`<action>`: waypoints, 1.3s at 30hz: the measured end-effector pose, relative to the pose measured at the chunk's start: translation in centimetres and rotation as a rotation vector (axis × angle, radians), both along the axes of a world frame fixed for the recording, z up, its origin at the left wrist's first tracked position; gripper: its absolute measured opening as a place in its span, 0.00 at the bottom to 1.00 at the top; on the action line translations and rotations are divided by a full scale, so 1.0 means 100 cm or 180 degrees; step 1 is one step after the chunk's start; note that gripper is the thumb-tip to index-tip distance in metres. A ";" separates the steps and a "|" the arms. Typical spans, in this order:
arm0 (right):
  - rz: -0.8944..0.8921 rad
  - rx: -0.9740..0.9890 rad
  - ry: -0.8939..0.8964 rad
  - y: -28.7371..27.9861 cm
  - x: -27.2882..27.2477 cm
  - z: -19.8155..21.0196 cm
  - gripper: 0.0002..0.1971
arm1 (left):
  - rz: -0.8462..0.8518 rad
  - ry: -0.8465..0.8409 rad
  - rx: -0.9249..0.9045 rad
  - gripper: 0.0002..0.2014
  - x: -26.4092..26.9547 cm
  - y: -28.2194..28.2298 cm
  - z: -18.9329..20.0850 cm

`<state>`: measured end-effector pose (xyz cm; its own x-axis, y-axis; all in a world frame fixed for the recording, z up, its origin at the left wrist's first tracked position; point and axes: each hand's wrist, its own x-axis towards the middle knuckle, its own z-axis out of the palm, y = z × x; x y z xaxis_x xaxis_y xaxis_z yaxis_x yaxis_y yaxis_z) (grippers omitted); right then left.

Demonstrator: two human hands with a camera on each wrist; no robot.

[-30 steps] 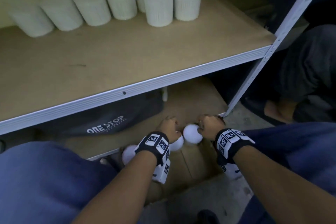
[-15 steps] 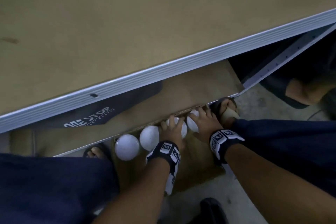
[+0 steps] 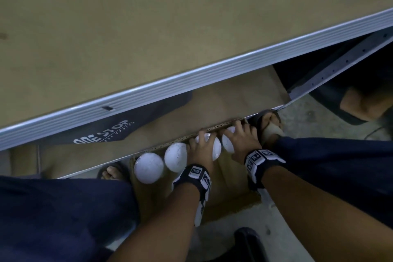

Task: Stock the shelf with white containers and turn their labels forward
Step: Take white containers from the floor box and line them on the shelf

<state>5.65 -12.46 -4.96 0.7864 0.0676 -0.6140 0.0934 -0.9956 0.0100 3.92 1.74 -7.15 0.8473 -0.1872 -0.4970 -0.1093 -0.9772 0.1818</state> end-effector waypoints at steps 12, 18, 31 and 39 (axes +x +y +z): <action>-0.0708 0.0278 -0.0311 -0.001 -0.017 0.084 0.37 | 0.0051 0.0432 -0.0313 0.44 0.007 0.014 0.078; -0.0832 0.0448 -0.0499 -0.001 -0.028 0.155 0.37 | -0.0015 0.0136 -0.0601 0.45 0.008 0.019 0.156; -0.0469 0.0932 -0.1370 0.000 -0.066 0.321 0.42 | -0.0228 -0.0849 -0.1265 0.43 -0.021 0.045 0.318; -0.0361 0.1663 -0.2007 0.022 -0.059 0.384 0.39 | 0.0032 -0.1562 -0.1482 0.41 -0.025 0.083 0.380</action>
<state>-0.21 -10.21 33.39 0.9920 0.1216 0.0333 0.1238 -0.8894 -0.4400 1.46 10.05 30.80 0.9571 -0.2795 0.0764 -0.2779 -0.8105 0.5157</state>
